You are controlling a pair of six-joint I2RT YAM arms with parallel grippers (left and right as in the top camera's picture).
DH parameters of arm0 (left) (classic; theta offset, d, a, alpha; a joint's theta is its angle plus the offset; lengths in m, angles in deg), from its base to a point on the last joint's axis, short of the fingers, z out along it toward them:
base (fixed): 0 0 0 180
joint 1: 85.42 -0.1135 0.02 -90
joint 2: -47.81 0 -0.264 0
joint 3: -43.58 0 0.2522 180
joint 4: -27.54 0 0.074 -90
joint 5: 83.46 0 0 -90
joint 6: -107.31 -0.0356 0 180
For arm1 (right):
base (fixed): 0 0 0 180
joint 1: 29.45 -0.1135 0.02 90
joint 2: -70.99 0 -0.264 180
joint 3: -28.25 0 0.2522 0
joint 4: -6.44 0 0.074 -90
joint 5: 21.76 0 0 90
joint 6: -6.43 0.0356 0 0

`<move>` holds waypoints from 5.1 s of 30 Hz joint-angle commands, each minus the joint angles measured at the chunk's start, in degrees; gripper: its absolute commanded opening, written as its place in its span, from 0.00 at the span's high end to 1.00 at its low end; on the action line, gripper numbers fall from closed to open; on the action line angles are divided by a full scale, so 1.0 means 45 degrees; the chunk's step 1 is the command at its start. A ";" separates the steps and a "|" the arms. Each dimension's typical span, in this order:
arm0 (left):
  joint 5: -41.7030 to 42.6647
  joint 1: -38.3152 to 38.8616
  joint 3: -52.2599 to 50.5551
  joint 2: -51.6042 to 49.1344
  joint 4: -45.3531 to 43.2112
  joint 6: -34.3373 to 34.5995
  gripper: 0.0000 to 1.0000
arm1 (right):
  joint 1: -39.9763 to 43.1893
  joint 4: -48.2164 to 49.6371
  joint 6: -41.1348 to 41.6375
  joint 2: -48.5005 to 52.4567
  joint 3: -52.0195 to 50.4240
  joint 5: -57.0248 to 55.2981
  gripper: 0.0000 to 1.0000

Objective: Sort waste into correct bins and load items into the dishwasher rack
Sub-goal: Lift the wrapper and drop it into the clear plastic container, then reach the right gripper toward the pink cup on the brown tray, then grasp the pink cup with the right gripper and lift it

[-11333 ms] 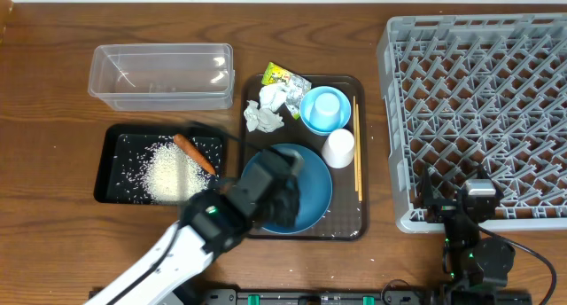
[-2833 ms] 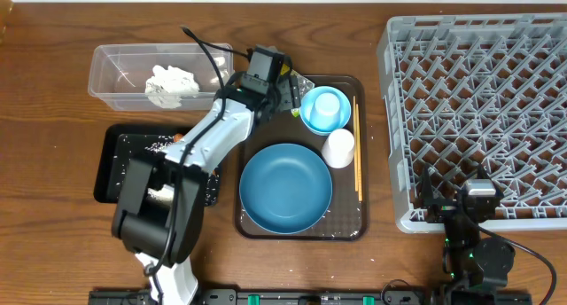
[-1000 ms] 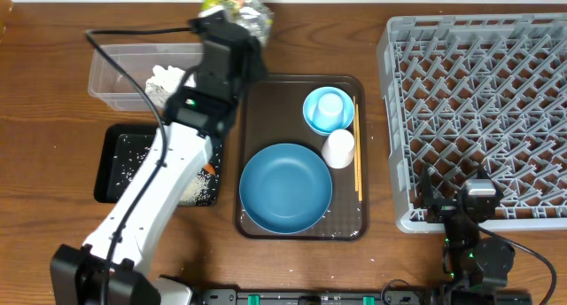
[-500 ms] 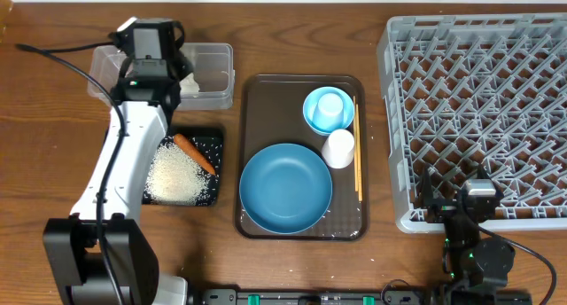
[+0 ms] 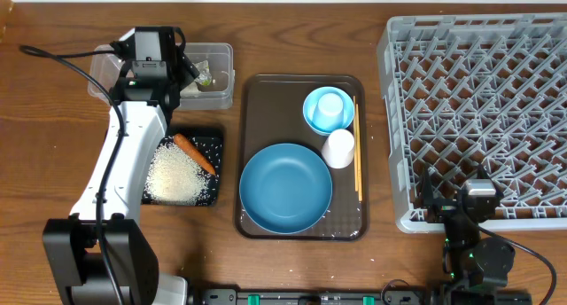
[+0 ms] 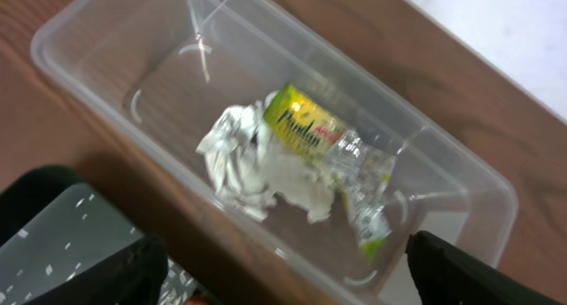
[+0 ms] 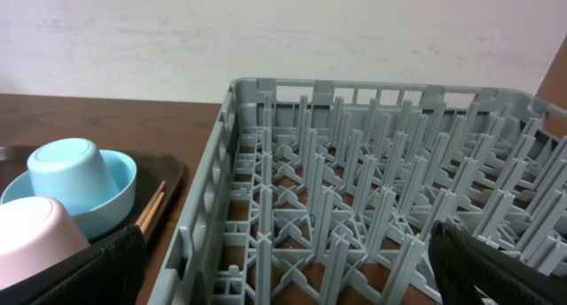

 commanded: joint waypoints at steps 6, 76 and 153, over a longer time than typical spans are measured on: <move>-0.0068 0.0000 -0.0005 -0.0117 0.0952 -0.0068 0.07 | 0.0131 -0.0015 0.0180 -0.0058 -0.0044 -0.0034 0.01; -0.0068 0.0000 -0.0005 -0.0117 0.0952 -0.0068 0.01 | 0.0131 0.4167 1.5246 -0.0034 -0.0024 1.2026 0.01; -0.0068 0.0000 -0.0005 -0.0117 0.0952 -0.0068 0.01 | -0.7893 -1.0341 0.5513 2.4232 1.7680 -0.2220 0.35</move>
